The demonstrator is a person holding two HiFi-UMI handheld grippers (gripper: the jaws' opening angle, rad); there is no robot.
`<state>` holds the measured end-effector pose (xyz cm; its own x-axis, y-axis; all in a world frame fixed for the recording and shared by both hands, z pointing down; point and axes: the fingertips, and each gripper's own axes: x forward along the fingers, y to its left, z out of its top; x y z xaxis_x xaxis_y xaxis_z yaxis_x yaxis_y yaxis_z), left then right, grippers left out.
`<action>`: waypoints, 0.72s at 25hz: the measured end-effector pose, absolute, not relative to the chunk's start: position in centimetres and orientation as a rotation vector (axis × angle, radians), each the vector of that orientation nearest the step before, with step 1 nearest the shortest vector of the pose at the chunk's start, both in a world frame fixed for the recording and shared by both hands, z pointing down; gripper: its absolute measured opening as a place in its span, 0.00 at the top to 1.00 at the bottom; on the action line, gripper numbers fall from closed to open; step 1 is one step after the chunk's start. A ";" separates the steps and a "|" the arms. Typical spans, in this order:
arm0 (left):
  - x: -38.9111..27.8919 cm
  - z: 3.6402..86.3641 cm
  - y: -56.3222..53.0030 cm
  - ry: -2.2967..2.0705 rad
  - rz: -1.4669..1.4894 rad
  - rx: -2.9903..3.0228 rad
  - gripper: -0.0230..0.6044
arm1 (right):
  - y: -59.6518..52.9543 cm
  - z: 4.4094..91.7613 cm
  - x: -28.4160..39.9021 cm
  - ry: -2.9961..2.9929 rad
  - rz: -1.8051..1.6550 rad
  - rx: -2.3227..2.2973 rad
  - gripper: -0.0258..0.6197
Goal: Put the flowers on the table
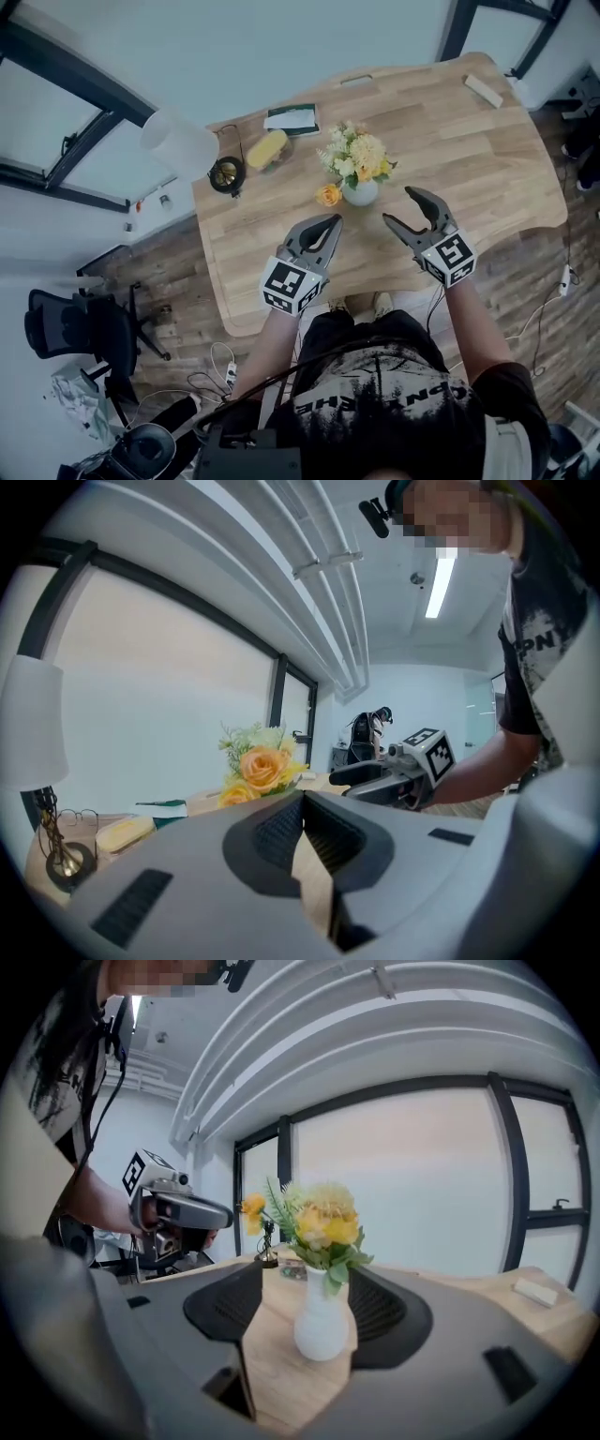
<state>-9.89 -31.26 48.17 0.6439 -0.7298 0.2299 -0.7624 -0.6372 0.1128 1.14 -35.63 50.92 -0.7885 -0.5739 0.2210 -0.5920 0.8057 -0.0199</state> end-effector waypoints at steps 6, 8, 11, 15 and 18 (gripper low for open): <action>-8.4 45.3 -31.1 -1.264 0.228 2.716 0.94 | -34.0 44.7 2.4 -2.868 0.031 0.875 0.88; -8.1 44.4 -31.0 -1.273 0.227 2.735 0.94 | -33.6 43.2 2.9 -2.871 0.006 0.865 0.91; -7.7 43.4 -30.9 -1.289 0.212 2.750 0.94 | -33.2 41.5 3.8 -2.901 -0.043 0.857 0.93; -7.5 42.7 -30.4 -1.317 0.190 2.749 0.94 | -32.7 40.5 4.9 -2.905 -0.053 0.870 0.93; -7.5 42.1 -30.3 -1.334 0.191 2.762 0.94 | -32.8 40.0 5.5 -2.906 -0.063 0.879 0.93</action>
<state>-7.53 -30.31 42.09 0.6161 -0.7749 0.1412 -0.7834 -0.6214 0.0077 5.50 -32.77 39.95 -0.8273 -0.5547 0.0886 -0.5503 0.8320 0.0702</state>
